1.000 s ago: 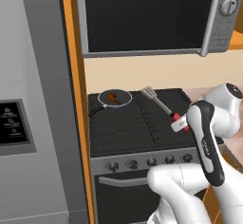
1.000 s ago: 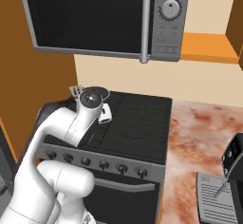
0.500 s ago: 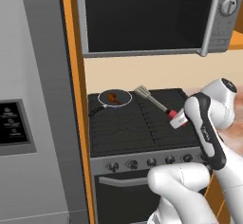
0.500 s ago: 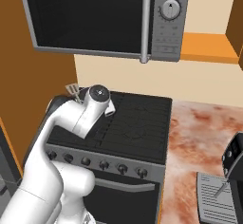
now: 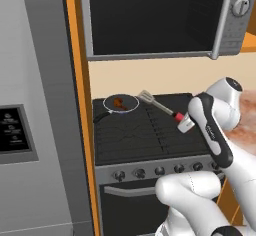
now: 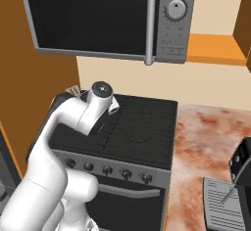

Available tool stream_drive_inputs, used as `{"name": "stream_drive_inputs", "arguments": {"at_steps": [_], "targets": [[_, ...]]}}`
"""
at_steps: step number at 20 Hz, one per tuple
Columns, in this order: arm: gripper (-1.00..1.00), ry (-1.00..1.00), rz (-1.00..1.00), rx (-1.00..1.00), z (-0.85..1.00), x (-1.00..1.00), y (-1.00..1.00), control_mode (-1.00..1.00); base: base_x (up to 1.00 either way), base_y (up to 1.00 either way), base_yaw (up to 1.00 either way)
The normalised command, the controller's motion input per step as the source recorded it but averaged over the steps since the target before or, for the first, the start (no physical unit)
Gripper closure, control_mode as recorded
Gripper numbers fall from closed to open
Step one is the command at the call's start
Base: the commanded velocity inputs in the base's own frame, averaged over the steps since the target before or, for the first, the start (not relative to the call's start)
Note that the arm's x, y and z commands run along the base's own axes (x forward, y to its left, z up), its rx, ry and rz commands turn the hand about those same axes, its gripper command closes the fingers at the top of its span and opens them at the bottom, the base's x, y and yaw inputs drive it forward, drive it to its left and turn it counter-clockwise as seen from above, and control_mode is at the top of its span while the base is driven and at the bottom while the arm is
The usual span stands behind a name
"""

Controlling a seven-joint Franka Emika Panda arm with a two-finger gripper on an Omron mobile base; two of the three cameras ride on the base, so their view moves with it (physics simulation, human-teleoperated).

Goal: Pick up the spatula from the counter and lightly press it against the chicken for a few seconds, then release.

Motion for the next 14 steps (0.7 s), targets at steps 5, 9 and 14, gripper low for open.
{"name": "stream_drive_inputs", "arguments": {"at_steps": [5, 9, 14], "targets": [[1.00, -0.05, 0.08, -0.02, -0.02, 0.19, 0.00, -1.00, 0.00, 0.00, 0.00], [1.00, -0.04, 0.07, -0.04, 0.00, 0.20, 0.00, -1.00, 0.00, 0.00, 0.00], [1.00, -0.01, 0.06, -0.03, -0.09, 0.27, 0.00, -1.00, 0.00, 0.00, 0.00]]}}
